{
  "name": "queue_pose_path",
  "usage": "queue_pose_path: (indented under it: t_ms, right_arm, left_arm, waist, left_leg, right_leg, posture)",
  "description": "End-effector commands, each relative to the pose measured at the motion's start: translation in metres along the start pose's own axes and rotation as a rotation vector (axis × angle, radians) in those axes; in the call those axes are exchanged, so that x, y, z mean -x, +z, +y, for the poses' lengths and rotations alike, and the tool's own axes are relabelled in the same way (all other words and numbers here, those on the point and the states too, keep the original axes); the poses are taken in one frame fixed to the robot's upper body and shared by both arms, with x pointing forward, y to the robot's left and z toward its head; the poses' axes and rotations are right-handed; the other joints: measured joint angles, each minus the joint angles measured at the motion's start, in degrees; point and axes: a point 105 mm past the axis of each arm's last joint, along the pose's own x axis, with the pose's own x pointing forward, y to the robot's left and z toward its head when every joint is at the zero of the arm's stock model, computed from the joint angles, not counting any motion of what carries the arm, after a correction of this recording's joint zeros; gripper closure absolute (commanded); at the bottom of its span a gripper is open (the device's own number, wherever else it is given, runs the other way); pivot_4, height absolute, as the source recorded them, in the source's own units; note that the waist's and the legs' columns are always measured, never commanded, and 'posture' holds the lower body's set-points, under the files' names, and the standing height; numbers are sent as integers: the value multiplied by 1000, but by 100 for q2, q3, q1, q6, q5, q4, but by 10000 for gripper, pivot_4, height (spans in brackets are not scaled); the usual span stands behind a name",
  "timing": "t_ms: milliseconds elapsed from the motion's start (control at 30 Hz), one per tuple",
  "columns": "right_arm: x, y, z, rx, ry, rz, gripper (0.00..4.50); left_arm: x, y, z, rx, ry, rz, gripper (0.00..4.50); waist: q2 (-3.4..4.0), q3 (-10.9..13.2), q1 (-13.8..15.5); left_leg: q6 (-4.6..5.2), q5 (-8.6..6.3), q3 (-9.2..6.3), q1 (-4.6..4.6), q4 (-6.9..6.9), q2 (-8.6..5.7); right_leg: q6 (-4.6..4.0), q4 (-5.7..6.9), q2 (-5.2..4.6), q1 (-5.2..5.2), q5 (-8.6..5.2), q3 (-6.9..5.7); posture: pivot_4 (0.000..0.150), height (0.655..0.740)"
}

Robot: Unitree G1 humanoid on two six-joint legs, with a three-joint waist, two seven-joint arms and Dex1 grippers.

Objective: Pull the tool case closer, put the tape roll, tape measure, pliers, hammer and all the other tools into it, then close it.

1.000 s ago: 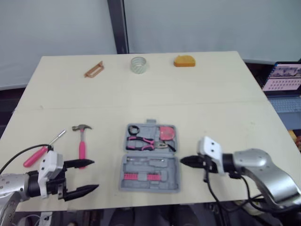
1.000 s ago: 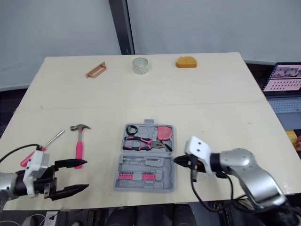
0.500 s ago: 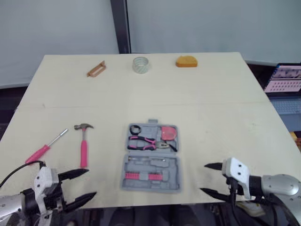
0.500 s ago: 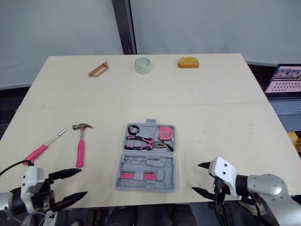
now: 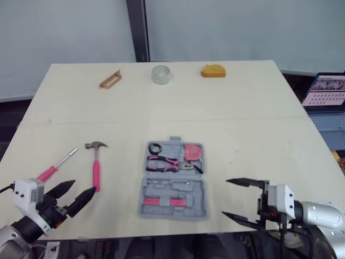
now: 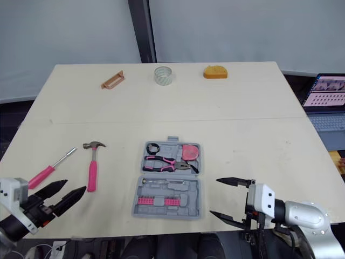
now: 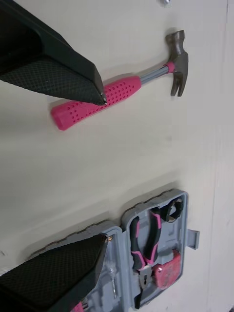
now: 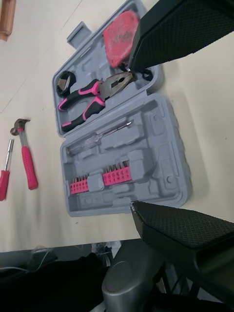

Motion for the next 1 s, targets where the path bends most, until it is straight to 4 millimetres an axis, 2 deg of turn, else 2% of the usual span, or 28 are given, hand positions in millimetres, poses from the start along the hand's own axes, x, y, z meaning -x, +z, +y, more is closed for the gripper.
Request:
queue_pose_path:
  t_ms: [33, 133, 200, 333, 467, 733, 1000]
  right_arm:
    - [0, 6, -3, 19, -7, -28, 443]
    - [0, 8, -6, 24, -14, -26, 443]
    - [-1, 10, -8, 29, -21, -22, 443]
    - [0, 13, -14, 46, -28, -11, 443]
    - [-1, 15, -21, 60, -41, -2, 443]
    - [-6, 16, -29, 74, -64, 16, 443]
    - [-9, 20, -31, 81, -68, 7, 443]
  left_arm:
    - [-7, 30, 9, 25, 195, -120, 0]
    - [-20, 39, 20, 16, 358, -130, 0]
    - [-33, 35, 25, -13, 415, -44, 0]
    - [-51, 36, 29, -32, 439, 15, 0]
    - [-72, 33, 46, -98, 505, 78, 0]
    - [-117, 14, 63, -68, 503, 137, 0]
    - [-150, 5, 58, -89, 437, 177, 0]
  waist:
    - [0, 0, 20]
    - [0, -1, 60]
    - [1, -1, 83]
    - [1, -1, 100]
    - [4, -3, 109]
    - [4, -3, 115]
    - [3, -3, 110]
  left_leg:
    - [0, 0, -1, 0, 1, 0]
    - [0, 0, -6, 0, 8, 0]
    - [0, 0, -6, 0, 10, -1]
    - [-1, 0, -4, -1, 10, -1]
    - [-7, 3, -4, 0, 10, -1]
    - [-7, 3, -3, -7, 9, -1]
    - [-7, 4, -3, -11, 13, -1]
  right_leg:
    - [0, 0, 0, 1, 0, 0]
    - [0, 3, 0, 3, 1, -1]
    - [1, 2, 0, 3, 2, 0]
    - [1, 4, 1, -1, 2, 2]
    - [1, 9, 4, -4, 2, 3]
    - [1, 10, 3, -11, 2, 1]
    - [4, 34, 3, -13, 3, -1]
  posture:
    - [1500, 7400]
    - [1500, 7400]
    - [1500, 7400]
    - [1500, 7400]
    - [1500, 7400]
    - [1500, 7400]
    - [1500, 7400]
